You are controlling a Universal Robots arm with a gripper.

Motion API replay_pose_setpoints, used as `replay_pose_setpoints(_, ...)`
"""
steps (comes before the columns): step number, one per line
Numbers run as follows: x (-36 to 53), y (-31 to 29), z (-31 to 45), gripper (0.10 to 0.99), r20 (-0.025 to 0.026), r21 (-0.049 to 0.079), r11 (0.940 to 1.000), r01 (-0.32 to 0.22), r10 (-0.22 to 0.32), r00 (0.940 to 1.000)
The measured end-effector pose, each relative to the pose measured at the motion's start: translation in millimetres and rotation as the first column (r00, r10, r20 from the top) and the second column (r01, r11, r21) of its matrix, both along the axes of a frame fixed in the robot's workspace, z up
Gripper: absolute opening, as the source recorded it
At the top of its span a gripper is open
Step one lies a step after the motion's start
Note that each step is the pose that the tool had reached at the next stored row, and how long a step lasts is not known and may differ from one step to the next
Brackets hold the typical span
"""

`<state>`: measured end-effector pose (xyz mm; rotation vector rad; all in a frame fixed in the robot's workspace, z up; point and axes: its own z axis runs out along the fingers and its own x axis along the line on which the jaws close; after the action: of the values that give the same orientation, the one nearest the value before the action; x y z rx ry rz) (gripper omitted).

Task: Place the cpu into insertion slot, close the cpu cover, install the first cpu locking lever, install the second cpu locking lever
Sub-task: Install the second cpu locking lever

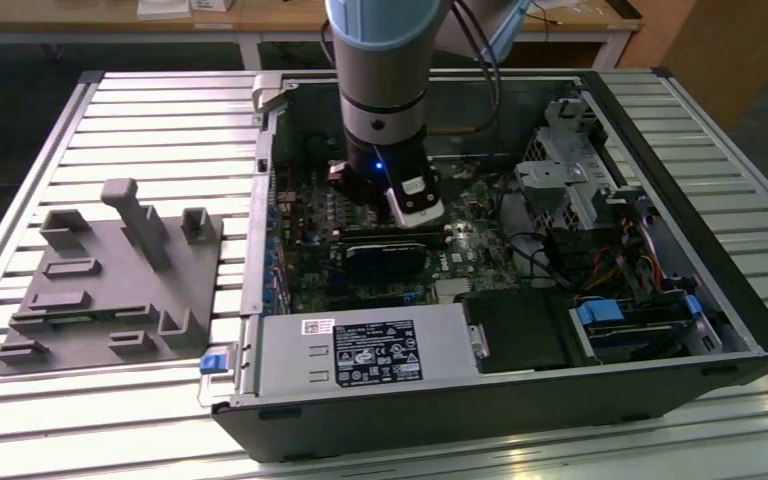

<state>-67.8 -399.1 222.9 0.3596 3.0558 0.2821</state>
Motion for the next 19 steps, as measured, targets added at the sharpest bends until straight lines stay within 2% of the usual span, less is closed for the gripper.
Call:
replay_pose_setpoints(2, -0.3, -1.6, -1.7, 0.106, 0.0000, 0.009, 1.0000, 0.000, 0.000, 1.0000)
replay_pose_setpoints(10, -2.8, -6.8, -7.2, 0.106, 0.0001, 0.070, 0.9975, -0.001, 0.001, 1.0000)
replay_pose_setpoints(19, -7.3, -13.0, -14.9, 0.106, 0.0001, 0.116, 0.9933, -0.003, 0.003, 1.0000)
